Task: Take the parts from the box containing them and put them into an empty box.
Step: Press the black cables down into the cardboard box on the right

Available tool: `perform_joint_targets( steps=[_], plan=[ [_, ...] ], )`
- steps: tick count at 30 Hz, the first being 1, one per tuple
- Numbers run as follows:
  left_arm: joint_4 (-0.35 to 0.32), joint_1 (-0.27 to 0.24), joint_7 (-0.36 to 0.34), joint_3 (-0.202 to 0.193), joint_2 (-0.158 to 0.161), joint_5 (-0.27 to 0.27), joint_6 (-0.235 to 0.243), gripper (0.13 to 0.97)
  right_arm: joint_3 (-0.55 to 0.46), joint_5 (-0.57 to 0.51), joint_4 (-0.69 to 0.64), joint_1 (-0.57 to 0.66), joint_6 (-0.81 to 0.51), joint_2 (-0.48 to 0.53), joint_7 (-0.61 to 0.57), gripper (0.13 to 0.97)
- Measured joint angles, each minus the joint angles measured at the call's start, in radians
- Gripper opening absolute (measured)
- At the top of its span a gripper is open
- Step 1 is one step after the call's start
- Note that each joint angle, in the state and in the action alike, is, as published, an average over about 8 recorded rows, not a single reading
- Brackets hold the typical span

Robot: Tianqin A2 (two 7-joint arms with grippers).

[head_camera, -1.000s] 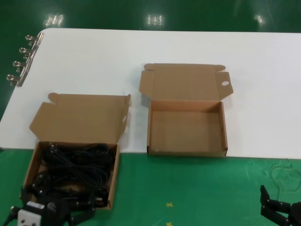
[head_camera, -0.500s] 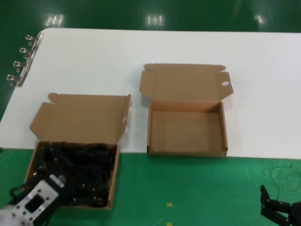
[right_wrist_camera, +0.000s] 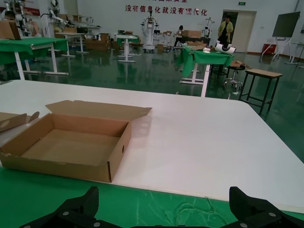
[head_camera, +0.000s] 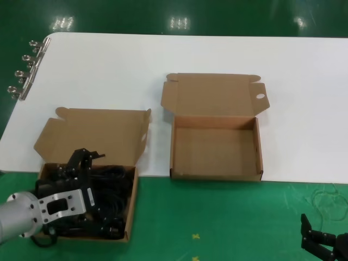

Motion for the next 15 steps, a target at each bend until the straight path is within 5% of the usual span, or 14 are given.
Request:
perform_joint_targets(
  steps=[7,15],
  plan=[
    [0.038,-0.132,-0.027,0.070,-0.040,0.091,0.166,0.966,0.000,0.000,0.000,0.000,0.000,0.000,0.000,0.966],
    [0.085,-0.236,0.000,0.113,-0.071,0.129,0.311,0.966,0.000,0.000,0.000,0.000,0.000,0.000,0.000,0.966]
  ],
)
